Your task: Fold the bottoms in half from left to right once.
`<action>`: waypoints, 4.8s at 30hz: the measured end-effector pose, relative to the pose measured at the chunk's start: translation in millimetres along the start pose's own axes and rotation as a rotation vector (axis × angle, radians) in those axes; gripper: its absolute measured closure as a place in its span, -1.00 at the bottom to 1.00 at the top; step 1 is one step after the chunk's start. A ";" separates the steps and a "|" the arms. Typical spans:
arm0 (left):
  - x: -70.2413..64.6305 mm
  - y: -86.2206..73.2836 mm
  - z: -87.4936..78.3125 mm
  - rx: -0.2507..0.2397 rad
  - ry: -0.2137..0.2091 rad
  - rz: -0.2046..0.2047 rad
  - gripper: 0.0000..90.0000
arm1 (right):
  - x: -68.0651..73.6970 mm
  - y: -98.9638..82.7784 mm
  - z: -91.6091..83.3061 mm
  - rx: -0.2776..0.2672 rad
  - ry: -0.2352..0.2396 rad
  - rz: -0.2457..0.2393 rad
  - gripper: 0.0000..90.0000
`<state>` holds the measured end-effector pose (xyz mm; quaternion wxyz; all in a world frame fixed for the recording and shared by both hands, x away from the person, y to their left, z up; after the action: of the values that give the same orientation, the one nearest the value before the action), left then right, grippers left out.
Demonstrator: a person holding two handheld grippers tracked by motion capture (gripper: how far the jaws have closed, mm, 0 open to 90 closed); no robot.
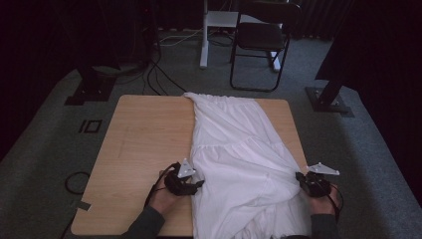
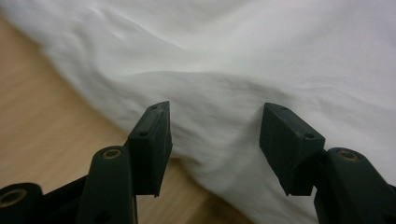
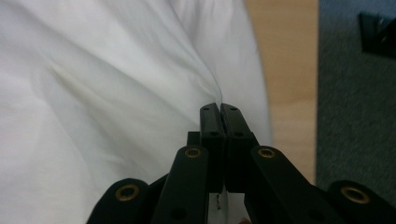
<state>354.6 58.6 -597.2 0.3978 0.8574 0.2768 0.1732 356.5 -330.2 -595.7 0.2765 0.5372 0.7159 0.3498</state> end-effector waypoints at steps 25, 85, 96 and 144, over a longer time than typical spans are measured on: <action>171.4 4.3 32.8 0.235 0.467 -0.046 1.00 | 75.5 45.1 83.9 0.079 0.188 -0.097 0.96; -40.0 -75.0 -89.6 -0.010 -0.013 -0.129 -0.16 | 17.1 12.2 -80.1 -0.161 0.161 0.017 0.97; -42.5 -70.0 -82.1 0.009 -0.001 -0.076 0.97 | 12.5 -3.5 -106.1 -0.193 0.136 0.006 0.97; 137.4 34.2 23.4 -0.074 0.130 -0.287 -0.14 | 40.2 102.4 135.3 0.107 0.248 0.017 0.65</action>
<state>486.4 110.9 -574.7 0.4312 0.7808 0.4149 0.1800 509.1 -245.7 -596.4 0.1537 0.5098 0.7576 0.3774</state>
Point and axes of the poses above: each handheld gripper's, and its own axes: z roughly forward along the jaws, y roughly out of its top, x roughly to its left, the point moved 8 cm from there along z, roughly forward along the jaws, and after that the axes turned 5 degrees about -x, right-handed, at the moved point
